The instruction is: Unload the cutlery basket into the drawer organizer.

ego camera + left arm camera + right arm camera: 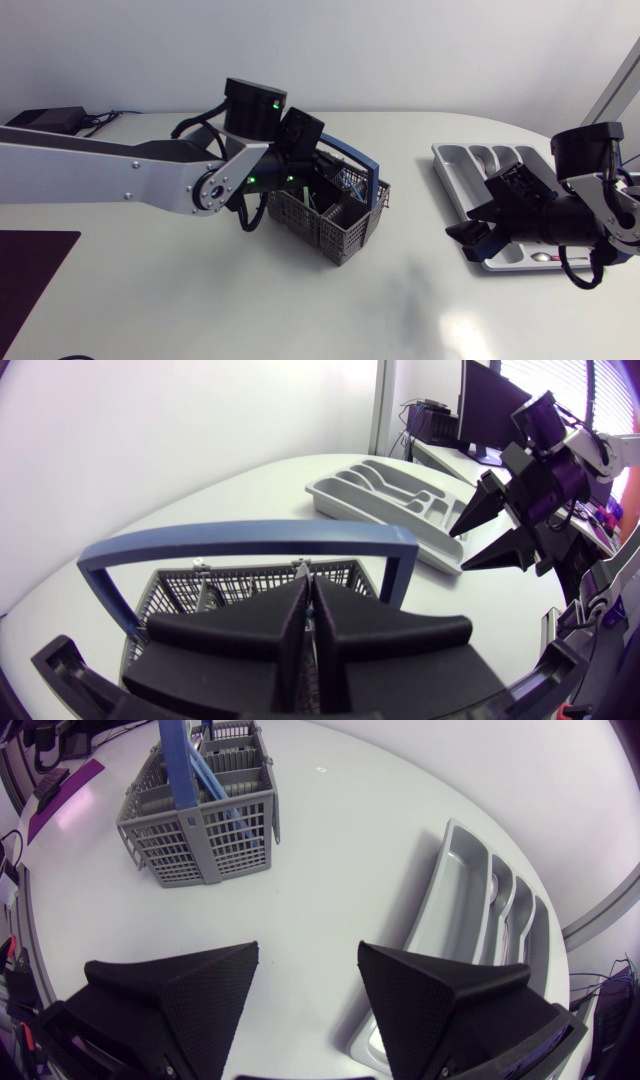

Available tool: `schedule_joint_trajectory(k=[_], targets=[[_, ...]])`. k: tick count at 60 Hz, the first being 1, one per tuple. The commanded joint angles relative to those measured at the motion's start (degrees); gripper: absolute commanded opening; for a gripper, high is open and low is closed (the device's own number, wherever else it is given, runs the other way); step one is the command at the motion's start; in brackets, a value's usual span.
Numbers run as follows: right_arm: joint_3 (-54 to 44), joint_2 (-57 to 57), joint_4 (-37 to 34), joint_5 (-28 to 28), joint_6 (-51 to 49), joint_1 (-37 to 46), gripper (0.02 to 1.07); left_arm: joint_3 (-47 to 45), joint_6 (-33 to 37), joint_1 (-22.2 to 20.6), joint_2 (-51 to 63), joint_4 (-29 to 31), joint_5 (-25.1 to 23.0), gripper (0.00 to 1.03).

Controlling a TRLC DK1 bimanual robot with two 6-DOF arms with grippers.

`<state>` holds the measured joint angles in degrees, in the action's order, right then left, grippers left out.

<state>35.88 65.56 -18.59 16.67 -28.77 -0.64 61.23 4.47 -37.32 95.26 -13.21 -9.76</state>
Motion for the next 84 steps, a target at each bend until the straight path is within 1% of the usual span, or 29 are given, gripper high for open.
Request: schedule_joint_trajectory(k=[1, 18, 24, 31, 34, 37, 41, 42, 44, 51, 58, 65, 72, 73, 76, 78, 84], targets=[[-1.78, -0.26, 0.40, -0.05, -0.49, -0.06, 0.75, -2.26, -0.87, -0.30, -2.54, -0.67, 0.44, 0.06], [-2.39, -0.52, 0.40, -0.05, -0.41, -0.32, 0.75, -4.81, -0.87, -0.21, -4.03, -0.67, 0.35, 0.06], [-2.57, -0.52, 0.40, -0.05, -0.41, -0.32, 0.75, -6.56, -1.04, 0.41, -5.00, -1.29, 0.27, 0.07], [-2.66, -0.26, 0.48, -0.14, -0.41, -0.59, 0.75, -7.36, -1.75, 1.64, -5.79, -1.29, -0.17, 0.16], [-2.66, -0.17, 0.57, -0.41, -0.41, -0.85, 0.75, -7.44, -1.92, 1.81, -5.88, -1.29, -0.61, 0.22], [-2.66, -0.17, 0.75, -0.76, -0.32, -1.20, 0.75, -7.44, -2.01, 1.81, -6.14, -1.20, -0.61, 0.31], [-2.57, -0.26, 0.75, -0.76, -0.23, -1.38, 0.75, -7.27, -2.10, 1.81, -6.32, -0.85, -0.61, 0.43], [-2.57, -0.35, 0.75, -0.76, -0.23, -1.38, 0.75, -7.27, -2.10, 1.81, -6.32, -0.85, -0.61, 0.44], [-2.57, -0.35, 0.75, -0.76, -0.23, -1.46, 0.75, -7.09, -2.10, 1.81, -6.32, -0.59, -0.61, 0.50], [-2.92, -0.43, 0.75, -0.76, -0.32, -1.55, 0.75, -6.39, -2.18, 1.99, -7.11, 0.47, -0.61, 0.63], [-3.09, -0.43, 0.75, -0.85, -0.49, -1.55, 0.75, -5.69, -2.18, 3.48, -10.10, 2.67, -1.93, 0.63], [-3.18, -0.17, 0.92, -0.85, -0.58, -1.55, 0.75, -5.60, -1.39, 3.83, -11.42, 6.01, -3.25, 0.63], [-3.45, 0.09, 1.19, -0.85, -0.49, -1.90, 0.75, -5.69, -0.95, 3.57, -10.89, 8.11, -3.69, 0.62], [-3.45, 0.09, 1.19, -0.85, -0.41, -1.90, 0.75, -5.16, -0.95, 3.57, -10.54, 9.35, -4.92, 0.62], [-3.53, 0.09, 1.19, -0.85, -0.32, -2.17, 0.75, -4.63, -0.87, 3.39, -10.36, 10.40, -5.80, 0.62], [-3.62, 0.09, 1.19, -1.02, -0.32, -2.26, 0.75, -4.37, 0.19, 2.78, -10.01, 10.93, -6.41, 0.58], [-3.89, 0.18, 1.36, -1.37, -0.32, -2.52, 0.75, -4.10, 3.18, 1.29, -8.08, 11.28, -6.41, 0.58]])
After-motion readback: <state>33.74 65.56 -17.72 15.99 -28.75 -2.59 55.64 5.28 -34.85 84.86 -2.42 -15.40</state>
